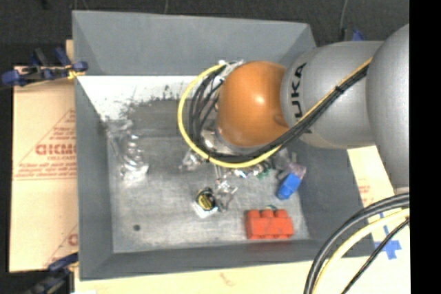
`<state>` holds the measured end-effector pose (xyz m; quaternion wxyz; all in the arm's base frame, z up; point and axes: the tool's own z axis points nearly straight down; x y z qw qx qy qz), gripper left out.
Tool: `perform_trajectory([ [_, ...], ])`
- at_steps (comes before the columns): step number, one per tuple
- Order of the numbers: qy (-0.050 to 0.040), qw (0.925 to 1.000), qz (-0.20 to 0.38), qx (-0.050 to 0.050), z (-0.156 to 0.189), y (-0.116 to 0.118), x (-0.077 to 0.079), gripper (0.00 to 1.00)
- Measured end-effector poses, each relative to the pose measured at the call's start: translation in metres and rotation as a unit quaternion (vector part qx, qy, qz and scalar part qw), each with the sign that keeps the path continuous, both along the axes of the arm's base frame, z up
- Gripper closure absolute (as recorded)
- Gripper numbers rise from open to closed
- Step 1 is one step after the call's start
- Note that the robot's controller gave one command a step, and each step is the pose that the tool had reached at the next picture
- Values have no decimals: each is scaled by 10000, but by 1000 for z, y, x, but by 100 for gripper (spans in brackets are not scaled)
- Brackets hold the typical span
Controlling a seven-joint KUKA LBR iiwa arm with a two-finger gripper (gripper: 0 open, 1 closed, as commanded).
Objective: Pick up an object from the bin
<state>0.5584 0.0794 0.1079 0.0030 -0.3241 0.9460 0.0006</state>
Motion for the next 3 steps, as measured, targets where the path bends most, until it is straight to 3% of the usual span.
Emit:
perform_trajectory([
  [1, -55, 9766, 2149, -14, -34, -9, -11, 0],
  [2, -78, 9768, 2139, -6, -31, -8, -10, 100],
  [3, -32, 9694, 2453, -37, 112, -55, 1, 100],
])
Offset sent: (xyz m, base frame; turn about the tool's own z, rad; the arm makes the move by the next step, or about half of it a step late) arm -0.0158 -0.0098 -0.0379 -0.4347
